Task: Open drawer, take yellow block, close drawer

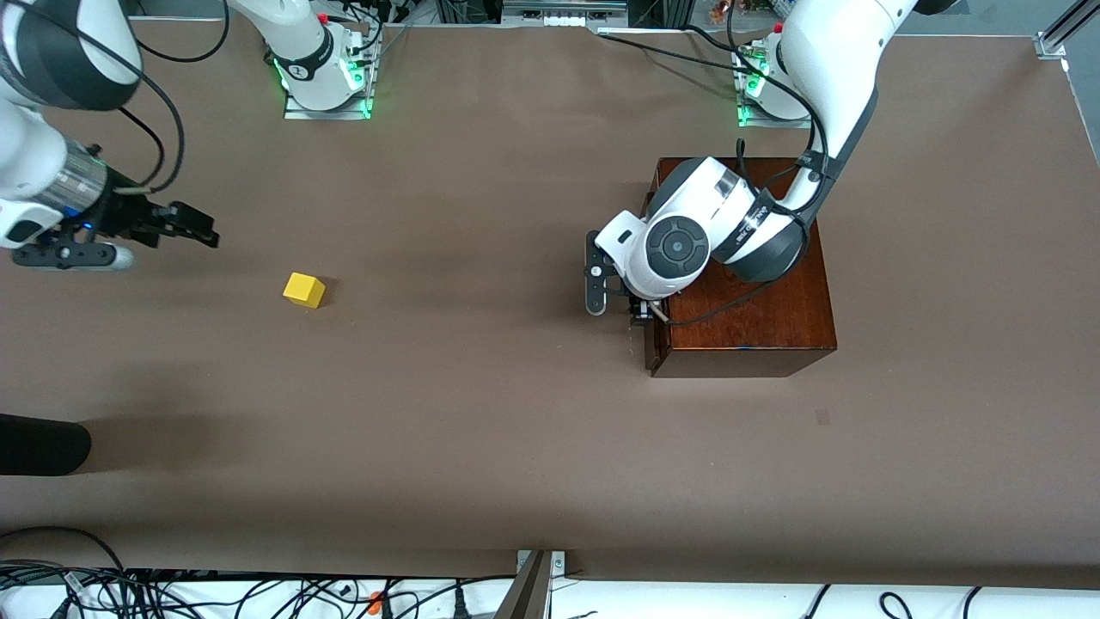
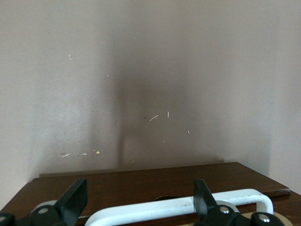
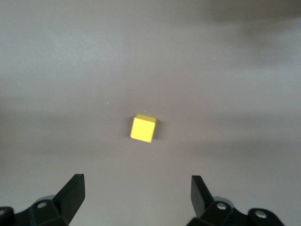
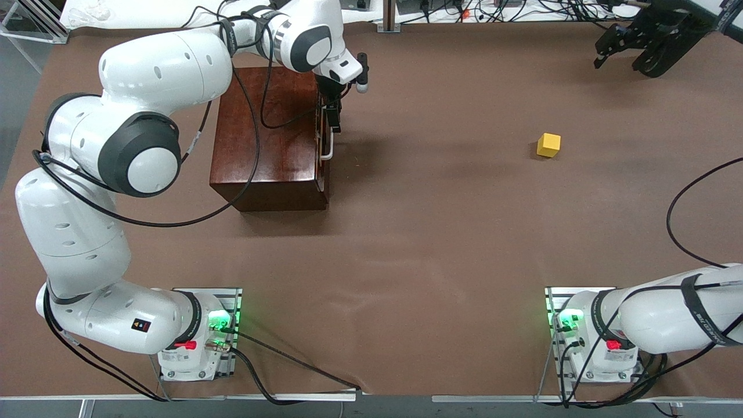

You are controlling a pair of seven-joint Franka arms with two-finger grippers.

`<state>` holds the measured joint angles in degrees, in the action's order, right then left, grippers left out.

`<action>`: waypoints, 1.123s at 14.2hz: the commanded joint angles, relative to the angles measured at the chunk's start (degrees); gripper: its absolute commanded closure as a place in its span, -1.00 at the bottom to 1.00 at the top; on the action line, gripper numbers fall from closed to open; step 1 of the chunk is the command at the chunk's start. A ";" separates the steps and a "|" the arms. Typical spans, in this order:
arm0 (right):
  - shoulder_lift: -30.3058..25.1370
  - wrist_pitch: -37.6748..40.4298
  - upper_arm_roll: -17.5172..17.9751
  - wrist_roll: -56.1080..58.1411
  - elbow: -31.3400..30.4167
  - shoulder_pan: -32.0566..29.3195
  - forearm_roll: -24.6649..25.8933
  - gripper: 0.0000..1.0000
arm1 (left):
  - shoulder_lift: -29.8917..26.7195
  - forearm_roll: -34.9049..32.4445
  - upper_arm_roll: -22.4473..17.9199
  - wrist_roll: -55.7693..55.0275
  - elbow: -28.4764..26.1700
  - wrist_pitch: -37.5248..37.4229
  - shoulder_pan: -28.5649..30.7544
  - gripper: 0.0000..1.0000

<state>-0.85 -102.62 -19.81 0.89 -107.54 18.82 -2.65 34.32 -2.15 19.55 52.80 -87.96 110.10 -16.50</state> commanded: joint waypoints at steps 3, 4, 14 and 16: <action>1.73 14.10 0.04 -0.45 12.60 0.07 3.70 -1.00 | -9.60 0.47 0.22 -12.77 0.50 -6.28 0.41 -1.00; 1.64 14.98 0.13 -0.45 13.40 0.07 4.06 -1.00 | -11.45 0.48 -0.21 -16.82 1.12 -8.82 0.59 -1.00; 1.73 18.86 23.11 -0.80 16.66 -24.23 4.85 -1.00 | -14.20 -7.52 -0.57 -31.25 17.46 -28.43 11.03 -1.00; 1.73 18.77 24.82 -0.81 16.74 -25.85 4.85 -1.00 | -15.07 -7.17 -0.39 -35.03 18.52 -31.77 13.76 -1.00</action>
<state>0.21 -85.29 1.81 0.63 -92.77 -3.97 1.60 19.87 -8.43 18.25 21.72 -71.59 82.01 -5.03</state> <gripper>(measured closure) 0.000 0.000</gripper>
